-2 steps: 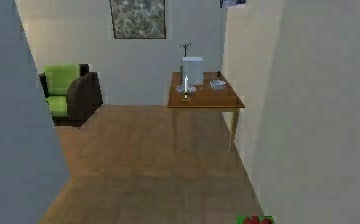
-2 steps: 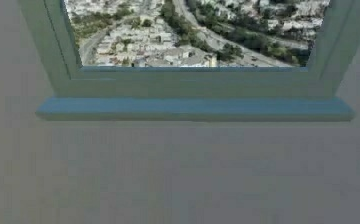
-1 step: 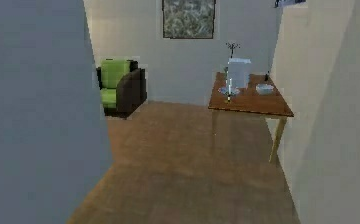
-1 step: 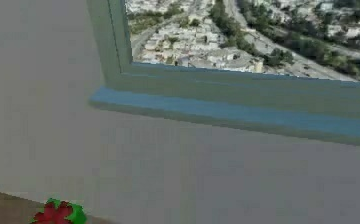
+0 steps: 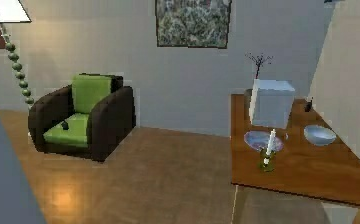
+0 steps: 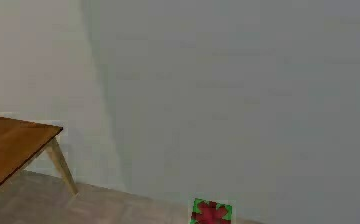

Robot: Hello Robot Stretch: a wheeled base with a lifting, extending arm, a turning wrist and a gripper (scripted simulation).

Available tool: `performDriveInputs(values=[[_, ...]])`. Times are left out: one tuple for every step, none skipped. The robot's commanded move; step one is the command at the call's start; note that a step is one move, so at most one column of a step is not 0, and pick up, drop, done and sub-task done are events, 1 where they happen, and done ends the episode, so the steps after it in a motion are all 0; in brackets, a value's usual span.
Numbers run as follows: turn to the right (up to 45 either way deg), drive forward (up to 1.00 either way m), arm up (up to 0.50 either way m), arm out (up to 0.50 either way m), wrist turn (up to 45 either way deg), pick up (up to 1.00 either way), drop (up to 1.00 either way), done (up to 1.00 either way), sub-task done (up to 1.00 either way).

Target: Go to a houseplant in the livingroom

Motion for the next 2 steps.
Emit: performDriveInputs(values=[[0.0,1.00,0.00,0.00,0.0,0.00,0.00,0.00,0.00],[-9.0,0.00,0.00,0.00,0.0,0.00,0.00,0.00,0.00]])
